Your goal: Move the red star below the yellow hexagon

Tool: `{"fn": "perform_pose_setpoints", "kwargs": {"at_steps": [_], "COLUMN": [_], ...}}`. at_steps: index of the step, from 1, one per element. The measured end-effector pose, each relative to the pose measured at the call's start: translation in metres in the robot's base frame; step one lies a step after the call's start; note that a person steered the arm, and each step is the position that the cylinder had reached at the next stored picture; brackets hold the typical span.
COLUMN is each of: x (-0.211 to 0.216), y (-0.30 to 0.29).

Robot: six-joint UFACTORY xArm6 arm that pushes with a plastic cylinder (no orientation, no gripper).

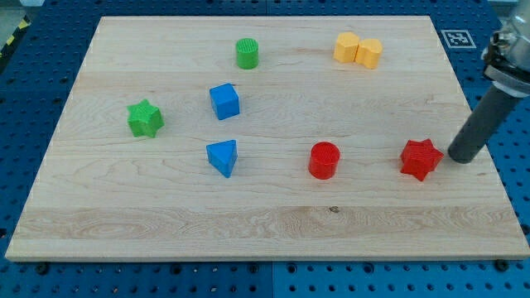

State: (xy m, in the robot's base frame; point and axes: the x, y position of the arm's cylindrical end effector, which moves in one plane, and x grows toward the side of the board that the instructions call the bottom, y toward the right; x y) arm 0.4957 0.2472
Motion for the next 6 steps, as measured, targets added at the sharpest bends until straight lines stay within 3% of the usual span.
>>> {"fn": "perform_pose_setpoints", "kwargs": {"at_steps": [6], "x": [0.01], "y": [-0.084]}}
